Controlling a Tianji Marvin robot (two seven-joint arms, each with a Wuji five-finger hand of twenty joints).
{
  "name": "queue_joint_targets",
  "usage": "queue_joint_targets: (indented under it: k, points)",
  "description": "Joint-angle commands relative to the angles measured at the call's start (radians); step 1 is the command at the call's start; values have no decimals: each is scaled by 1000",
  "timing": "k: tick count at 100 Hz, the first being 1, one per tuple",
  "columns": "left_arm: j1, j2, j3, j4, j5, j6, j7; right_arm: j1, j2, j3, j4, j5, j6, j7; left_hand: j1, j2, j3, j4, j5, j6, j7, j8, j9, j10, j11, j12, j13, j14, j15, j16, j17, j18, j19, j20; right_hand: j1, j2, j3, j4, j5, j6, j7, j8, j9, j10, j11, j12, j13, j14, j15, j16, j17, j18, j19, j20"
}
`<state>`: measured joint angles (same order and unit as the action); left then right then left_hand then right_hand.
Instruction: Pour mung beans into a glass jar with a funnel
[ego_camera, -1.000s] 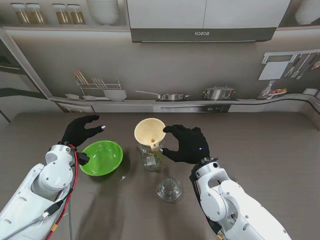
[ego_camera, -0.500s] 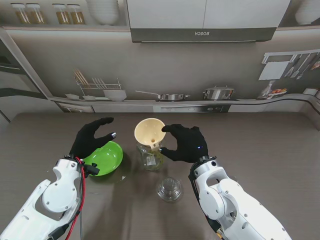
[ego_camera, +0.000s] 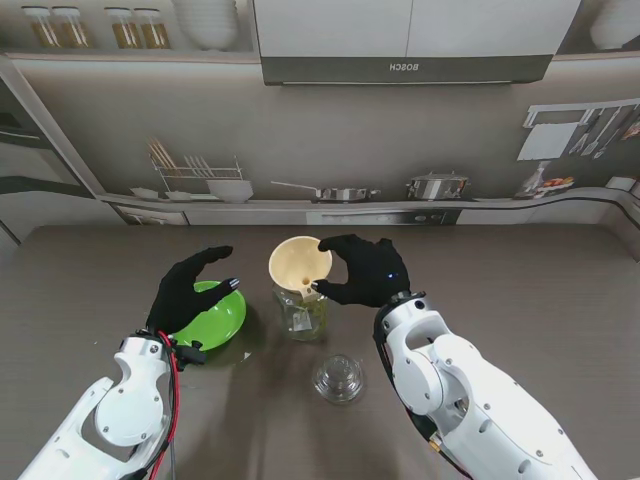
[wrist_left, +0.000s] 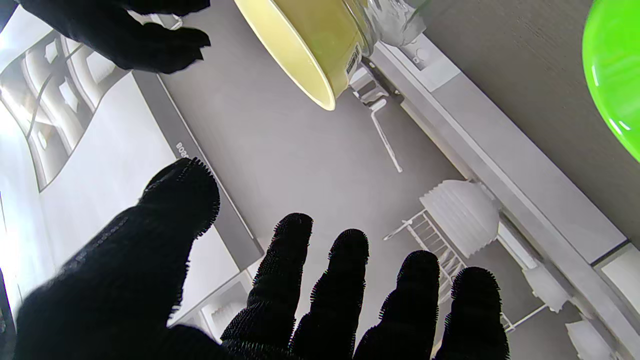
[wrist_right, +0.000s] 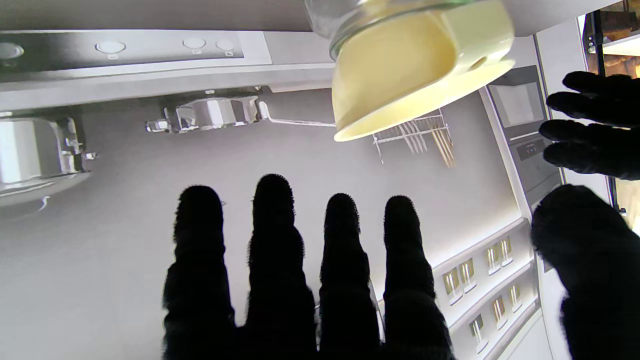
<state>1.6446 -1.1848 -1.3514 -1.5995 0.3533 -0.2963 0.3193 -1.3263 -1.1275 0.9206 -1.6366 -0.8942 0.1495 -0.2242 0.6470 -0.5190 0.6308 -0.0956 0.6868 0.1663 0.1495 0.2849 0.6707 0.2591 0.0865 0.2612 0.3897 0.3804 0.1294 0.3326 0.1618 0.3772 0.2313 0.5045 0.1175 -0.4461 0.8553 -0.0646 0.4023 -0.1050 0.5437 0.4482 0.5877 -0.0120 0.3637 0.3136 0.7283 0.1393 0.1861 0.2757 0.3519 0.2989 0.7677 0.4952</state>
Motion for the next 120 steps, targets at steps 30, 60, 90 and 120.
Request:
queue_joint_targets:
  k: [30, 60, 90, 120]
  points:
    - [38, 1, -20, -42, 41, -10, -18, 229, -21, -95, 137, 86, 68, 134, 13, 41, -22, 26, -5, -34, -7, 6, -16, -37, -4, -11, -3, -30, -13, -13, -10, -42, -43, 4, -22, 17, 15, 26, -17, 27, 41, 2, 5, 22, 31, 11, 36, 37, 21, 19, 28, 5, 54, 14]
    - [42, 3, -23, -44, 42, -19, -24, 396, -33, -204, 263, 133, 104, 220, 14, 47, -29, 27, -1, -37, -5, 7, -9, -34, -2, -11, -1, -29, -13, -13, -12, -42, -46, 0, -17, 4, 8, 24, -26, 42, 72, 12, 20, 23, 69, 41, 74, 36, 57, 45, 62, -1, 97, 34]
    - [44, 4, -26, -42, 44, -31, -27, 520, -60, -326, 406, 220, 86, 276, 16, 50, -35, 29, 0, -36, -5, 8, -5, -31, -2, -10, 0, -28, -14, -13, -13, -43, -47, -1, -20, 6, -6, 26, -39, 51, 80, 12, 40, 18, 86, 61, 102, 38, 78, 63, 92, -2, 128, 50]
    - [50, 6, -28, -50, 41, -26, -38, 586, -98, -407, 502, 291, 75, 281, 17, 58, -41, 29, 4, -34, -3, 9, 3, -29, 0, -8, 2, -27, -13, -13, -15, -43, -48, -3, 9, -34, 13, 28, -5, 98, 161, 37, 119, 9, 197, 160, 215, 13, 188, 142, 169, -20, 220, 95]
